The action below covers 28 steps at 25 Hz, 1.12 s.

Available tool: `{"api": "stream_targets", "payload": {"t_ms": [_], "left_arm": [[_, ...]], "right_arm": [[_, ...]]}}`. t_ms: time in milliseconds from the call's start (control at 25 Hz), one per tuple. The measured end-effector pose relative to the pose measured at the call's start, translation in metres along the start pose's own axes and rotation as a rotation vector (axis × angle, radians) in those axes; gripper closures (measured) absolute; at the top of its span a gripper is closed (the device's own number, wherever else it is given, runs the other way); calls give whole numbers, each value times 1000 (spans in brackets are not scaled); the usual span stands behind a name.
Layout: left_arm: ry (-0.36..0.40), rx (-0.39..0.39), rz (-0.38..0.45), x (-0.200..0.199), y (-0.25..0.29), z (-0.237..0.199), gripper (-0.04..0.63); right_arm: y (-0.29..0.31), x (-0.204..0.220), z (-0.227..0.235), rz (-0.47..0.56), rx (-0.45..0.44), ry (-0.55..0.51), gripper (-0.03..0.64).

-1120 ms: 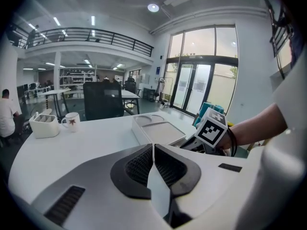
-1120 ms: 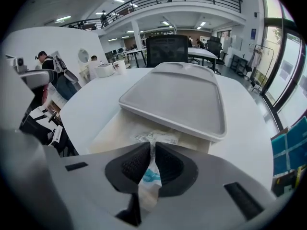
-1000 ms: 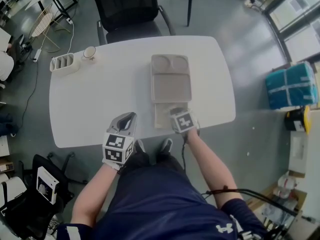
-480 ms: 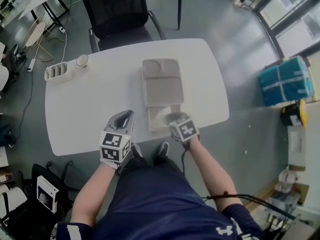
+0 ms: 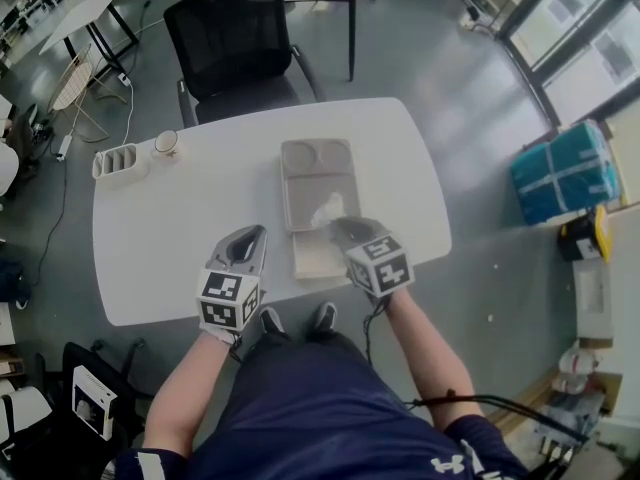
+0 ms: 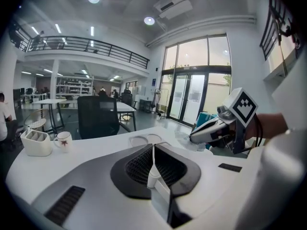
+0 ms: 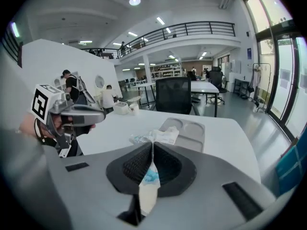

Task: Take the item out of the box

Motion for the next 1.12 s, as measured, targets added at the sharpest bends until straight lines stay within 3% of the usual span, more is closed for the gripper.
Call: {"api": "stream_targets", "payload": {"t_ms": [360, 560, 1120], "left_arm": [[30, -30, 148, -61, -20, -7, 560], [24, -41, 238, -93, -38, -7, 560], [-3, -30, 305, -114, -55, 1, 560]], "right_arm": [[-62, -74, 1, 329, 54, 18, 588], [-89, -91, 4, 486, 111, 37, 588], [-124, -100, -6, 650, 167, 18, 588]]}}
Point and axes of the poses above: the fingertips, and each gripper's own axes: y forward along the fingers, z to its right, x out of its underside, the point moved 6 cm from there along -y, backward along the fingers, and after that the axes turned 2 degrees about z, right-handed, at the moved point
